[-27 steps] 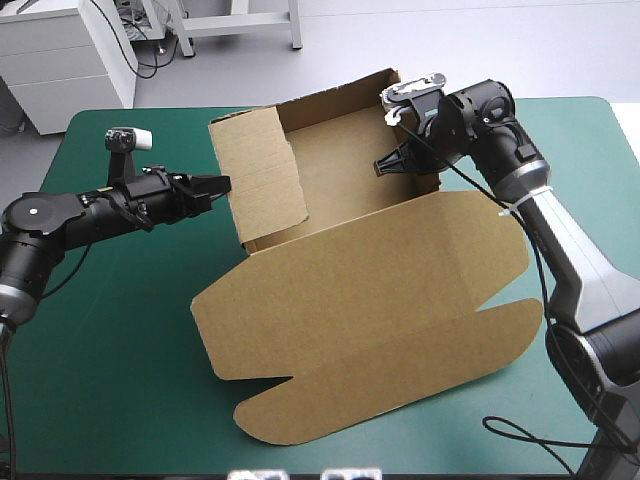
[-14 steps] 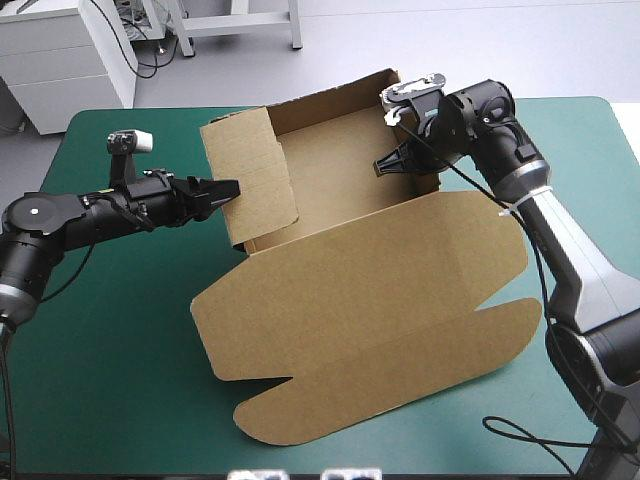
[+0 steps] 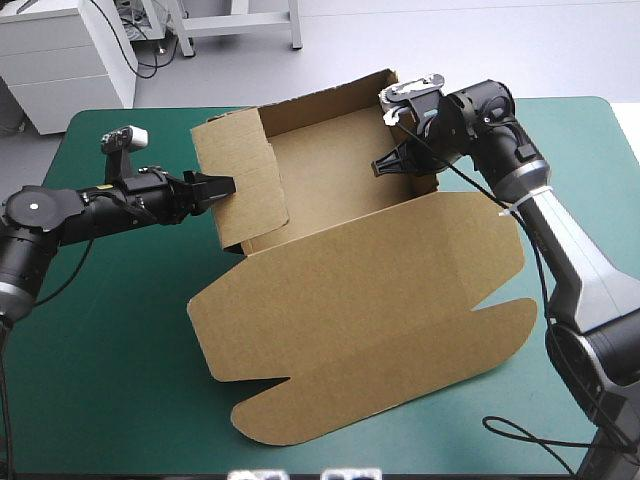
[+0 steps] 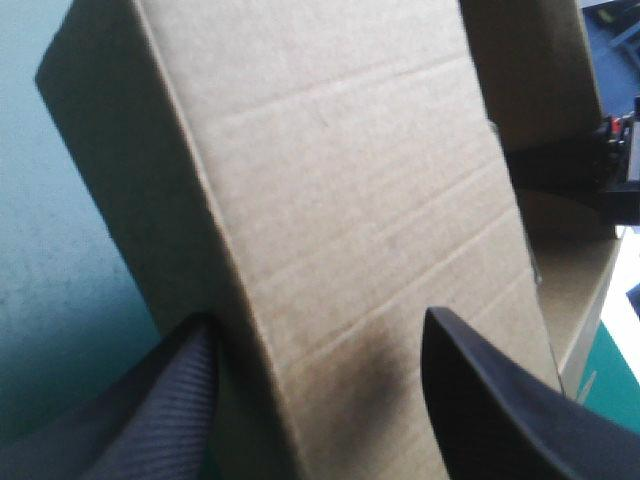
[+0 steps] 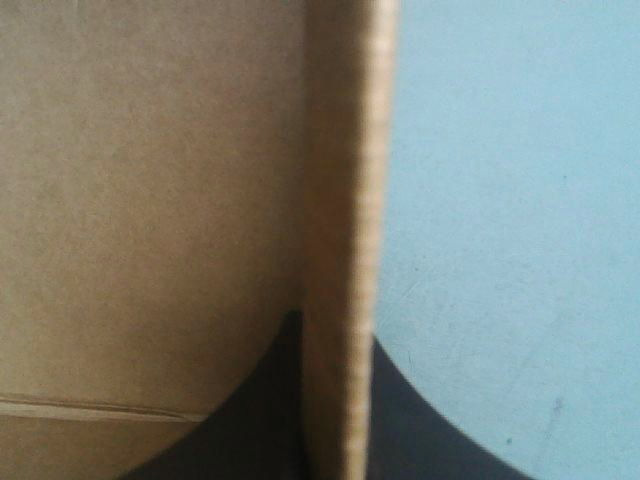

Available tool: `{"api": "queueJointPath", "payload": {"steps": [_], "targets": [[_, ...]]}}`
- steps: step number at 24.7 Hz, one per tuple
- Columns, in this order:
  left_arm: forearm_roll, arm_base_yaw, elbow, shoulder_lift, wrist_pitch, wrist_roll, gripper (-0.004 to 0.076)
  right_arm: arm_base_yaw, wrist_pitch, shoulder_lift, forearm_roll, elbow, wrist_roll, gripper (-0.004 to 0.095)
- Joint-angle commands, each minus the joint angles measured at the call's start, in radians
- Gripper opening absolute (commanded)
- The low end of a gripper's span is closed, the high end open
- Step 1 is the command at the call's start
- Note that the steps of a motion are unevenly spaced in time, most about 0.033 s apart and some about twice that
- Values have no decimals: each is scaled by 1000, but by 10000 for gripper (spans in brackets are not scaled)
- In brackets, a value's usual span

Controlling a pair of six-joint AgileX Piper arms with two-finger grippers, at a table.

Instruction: Fold the box

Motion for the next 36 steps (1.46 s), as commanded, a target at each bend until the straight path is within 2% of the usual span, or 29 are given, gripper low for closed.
{"api": "queueJointPath", "payload": {"steps": [1,4,10,18,24,29,36], "targets": [[175,-52,-112,-34,-14,-207,433,2,-62,-54,8,-32,0,-12],[412,-130,-172,-34,-26,-431,433,3,-66,-54,8,-32,0,-12],[706,-278,-188,-26,-60,-761,433,16,-76,-54,8,-32,0,-12],[879,-392,-188,22,-87,-995,433,34,-86,-54,9,-34,10,-12],[955,-402,-188,51,-96,-1111,432,34,-90,-54,12,-44,18,-12],[981,-402,-188,88,-108,-1123,432,34,-85,-54,12,-100,20,-12],[988,-402,-188,148,-219,-1123,432,34,-80,-54,72,-102,-6,-12]]}}
